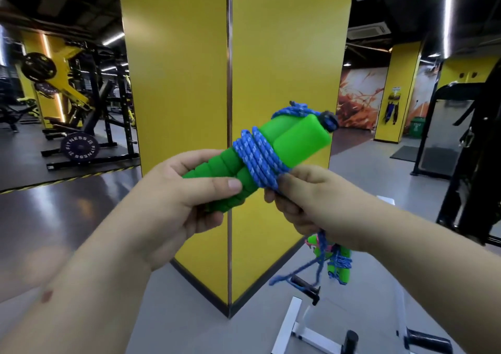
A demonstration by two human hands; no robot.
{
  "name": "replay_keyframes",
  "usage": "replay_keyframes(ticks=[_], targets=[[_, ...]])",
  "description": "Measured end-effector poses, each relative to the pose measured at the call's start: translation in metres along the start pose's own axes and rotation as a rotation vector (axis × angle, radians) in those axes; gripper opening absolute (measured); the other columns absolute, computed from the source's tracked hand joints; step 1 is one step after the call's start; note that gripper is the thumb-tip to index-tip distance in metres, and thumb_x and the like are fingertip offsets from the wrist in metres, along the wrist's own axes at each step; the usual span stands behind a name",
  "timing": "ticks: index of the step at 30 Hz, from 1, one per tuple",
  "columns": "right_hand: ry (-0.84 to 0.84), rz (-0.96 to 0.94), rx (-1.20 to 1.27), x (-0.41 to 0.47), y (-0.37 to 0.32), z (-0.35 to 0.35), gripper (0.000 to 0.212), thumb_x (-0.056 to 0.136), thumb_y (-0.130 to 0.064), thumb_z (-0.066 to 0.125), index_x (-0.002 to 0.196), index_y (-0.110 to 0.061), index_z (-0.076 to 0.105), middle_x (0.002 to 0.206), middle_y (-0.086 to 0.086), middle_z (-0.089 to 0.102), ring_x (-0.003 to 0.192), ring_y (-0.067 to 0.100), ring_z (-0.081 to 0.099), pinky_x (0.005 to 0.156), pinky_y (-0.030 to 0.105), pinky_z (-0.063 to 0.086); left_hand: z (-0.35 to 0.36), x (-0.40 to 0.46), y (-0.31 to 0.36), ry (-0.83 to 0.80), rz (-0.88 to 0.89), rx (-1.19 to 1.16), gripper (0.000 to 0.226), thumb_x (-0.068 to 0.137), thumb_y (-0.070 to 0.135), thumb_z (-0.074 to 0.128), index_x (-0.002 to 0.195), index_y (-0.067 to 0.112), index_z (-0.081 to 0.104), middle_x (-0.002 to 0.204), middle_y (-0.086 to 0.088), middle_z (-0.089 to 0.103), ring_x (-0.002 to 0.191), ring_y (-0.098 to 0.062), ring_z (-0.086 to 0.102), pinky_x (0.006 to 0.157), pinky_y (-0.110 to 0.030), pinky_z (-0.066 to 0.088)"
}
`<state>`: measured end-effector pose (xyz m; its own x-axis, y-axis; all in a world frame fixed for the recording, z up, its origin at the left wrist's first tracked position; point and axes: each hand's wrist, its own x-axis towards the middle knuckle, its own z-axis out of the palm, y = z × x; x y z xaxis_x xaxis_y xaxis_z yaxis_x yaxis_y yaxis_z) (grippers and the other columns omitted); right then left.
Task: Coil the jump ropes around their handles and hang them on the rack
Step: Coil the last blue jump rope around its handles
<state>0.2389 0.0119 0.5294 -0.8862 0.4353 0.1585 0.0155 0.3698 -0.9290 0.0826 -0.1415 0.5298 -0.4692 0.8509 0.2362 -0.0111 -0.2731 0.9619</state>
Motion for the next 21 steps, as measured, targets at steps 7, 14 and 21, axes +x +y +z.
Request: replay_keyframes(ticks=[7, 14, 21], targets=[[0.097, -0.155, -1.026, -0.015, -0.023, 0.016, 0.031, 0.100, -0.041, 0.047, 0.076, -0.022, 0.051, 0.064, -0.003, 0.051, 0.058, 0.013, 0.049, 0.055, 0.035, 0.041, 0.014, 0.010, -0.005, 0.383, 0.181, 0.533, 0.028, 0.077, 0.015, 0.087, 0.089, 0.036, 0.075, 0.076, 0.006, 0.074, 0.056, -0.010, 0.066, 0.052, -0.030, 0.057], [0.158, -0.291, -0.969, -0.024, -0.071, -0.012, 0.011, 0.091, -0.043, 0.064, 0.092, -0.036, 0.072, 0.071, -0.012, 0.064, 0.060, 0.005, 0.057, 0.055, 0.024, 0.047, 0.011, 0.003, -0.006, 0.116, 0.174, 1.101, 0.039, 0.079, 0.018, 0.084, 0.099, 0.050, 0.076, 0.092, 0.012, 0.066, 0.083, -0.011, 0.063, 0.064, -0.032, 0.052], [0.094, -0.033, -0.326, -0.002, -0.031, -0.027, 0.028, 0.097, -0.013, 0.058, 0.071, -0.015, 0.068, 0.053, 0.002, 0.047, 0.039, 0.006, 0.040, 0.041, 0.020, 0.034, 0.000, -0.010, 0.011, -0.201, 0.101, 0.260, 0.046, 0.047, 0.009, 0.091, 0.090, 0.025, 0.081, 0.079, -0.008, 0.073, 0.064, -0.016, 0.065, 0.051, -0.025, 0.051]])
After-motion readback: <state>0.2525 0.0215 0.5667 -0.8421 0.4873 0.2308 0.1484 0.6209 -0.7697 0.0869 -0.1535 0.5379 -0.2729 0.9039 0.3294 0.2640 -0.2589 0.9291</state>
